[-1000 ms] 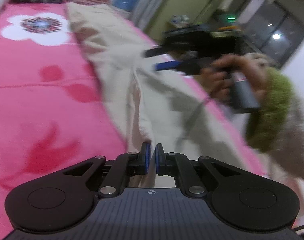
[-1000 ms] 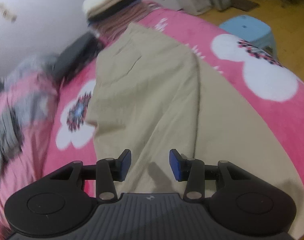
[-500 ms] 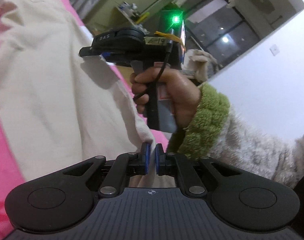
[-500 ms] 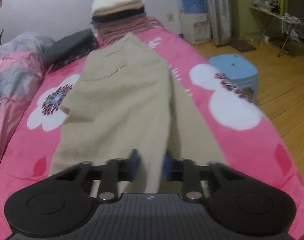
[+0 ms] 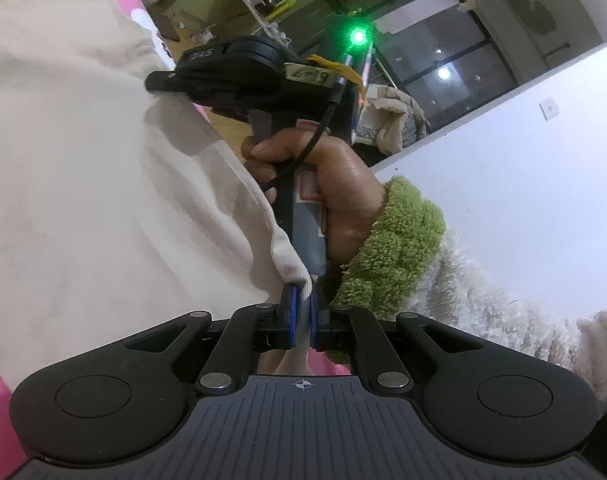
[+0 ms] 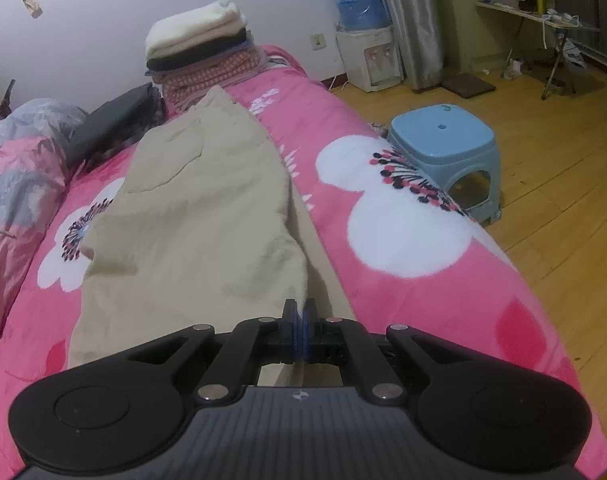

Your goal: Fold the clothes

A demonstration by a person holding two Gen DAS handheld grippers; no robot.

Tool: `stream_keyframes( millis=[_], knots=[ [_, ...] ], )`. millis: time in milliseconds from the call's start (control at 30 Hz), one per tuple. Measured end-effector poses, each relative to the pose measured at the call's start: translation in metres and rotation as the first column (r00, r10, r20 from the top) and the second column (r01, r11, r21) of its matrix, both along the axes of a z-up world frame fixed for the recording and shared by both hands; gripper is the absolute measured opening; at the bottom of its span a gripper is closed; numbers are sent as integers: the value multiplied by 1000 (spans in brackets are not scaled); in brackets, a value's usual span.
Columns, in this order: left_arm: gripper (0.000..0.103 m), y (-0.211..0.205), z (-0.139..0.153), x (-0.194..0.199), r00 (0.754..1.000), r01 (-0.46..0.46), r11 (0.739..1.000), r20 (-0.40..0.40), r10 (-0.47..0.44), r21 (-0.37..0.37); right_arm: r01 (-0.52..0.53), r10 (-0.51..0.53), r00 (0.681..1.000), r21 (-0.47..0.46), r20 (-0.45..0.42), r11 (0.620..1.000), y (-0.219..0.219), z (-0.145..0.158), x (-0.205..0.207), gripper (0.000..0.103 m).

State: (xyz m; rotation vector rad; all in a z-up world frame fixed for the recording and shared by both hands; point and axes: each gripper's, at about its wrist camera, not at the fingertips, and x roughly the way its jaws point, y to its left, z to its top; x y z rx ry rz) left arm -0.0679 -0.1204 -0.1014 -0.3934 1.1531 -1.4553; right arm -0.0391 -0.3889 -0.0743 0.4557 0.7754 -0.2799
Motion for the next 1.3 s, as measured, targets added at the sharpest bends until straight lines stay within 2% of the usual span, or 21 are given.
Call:
stream_keyframes(
  millis=[200, 400, 533, 600, 733, 833, 867, 933, 1067, 1100, 1133, 1233, 1300],
  knots=[
    [4, -7, -11, 4, 999, 12, 999, -39, -11, 29, 1, -1, 999, 5, -41, 1000, -5, -20, 3, 1],
    [4, -3, -10, 3, 999, 19, 999, -38, -18, 35, -3, 2, 999, -14, -53, 1000, -5, -19, -3, 1],
    [4, 1, -6, 7, 1000, 19, 999, -17, -19, 31, 13, -13, 1000, 47, -14, 999, -13, -6, -23, 11],
    [5, 4, -1, 6, 1000, 16, 999, -2, -16, 31, 43, -44, 998, 33, 40, 999, -14, 6, -48, 18],
    [4, 10, 6, 9, 1000, 0, 999, 8, 0, 35, 133, -125, 980, -49, 152, 990, -14, 37, -114, 19],
    [4, 13, 10, 10, 1000, -7, 999, 15, 6, 45, 208, -178, 962, -134, 206, 969, -14, 64, -169, 22],
    [5, 11, 11, 10, 1000, -5, 998, 18, 4, 56, 233, -195, 956, -162, 220, 959, -13, 73, -187, 29],
    [5, 5, 11, 9, 1000, 6, 997, 14, -7, 81, 279, -225, 941, -201, 253, 939, -13, 94, -225, 33],
    [5, -16, 10, -3, 998, 36, 990, 46, -42, 139, 317, -230, 919, -254, 322, 914, -11, 143, -308, 33],
    [6, -21, 10, -7, 997, 38, 987, 61, -48, 159, 308, -224, 921, -245, 318, 919, -7, 142, -315, 33],
    [8, -27, 9, -12, 995, 33, 981, 82, -49, 189, 298, -219, 925, -234, 312, 926, -3, 139, -321, 33],
    [34, -37, 8, -27, 993, 21, 968, 104, -48, 249, 266, -202, 934, -197, 294, 944, 10, 130, -337, 37],
    [43, -37, 11, -35, 993, 11, 966, 109, -40, 257, 244, -189, 940, -173, 282, 954, 19, 125, -347, 41]
  ],
)
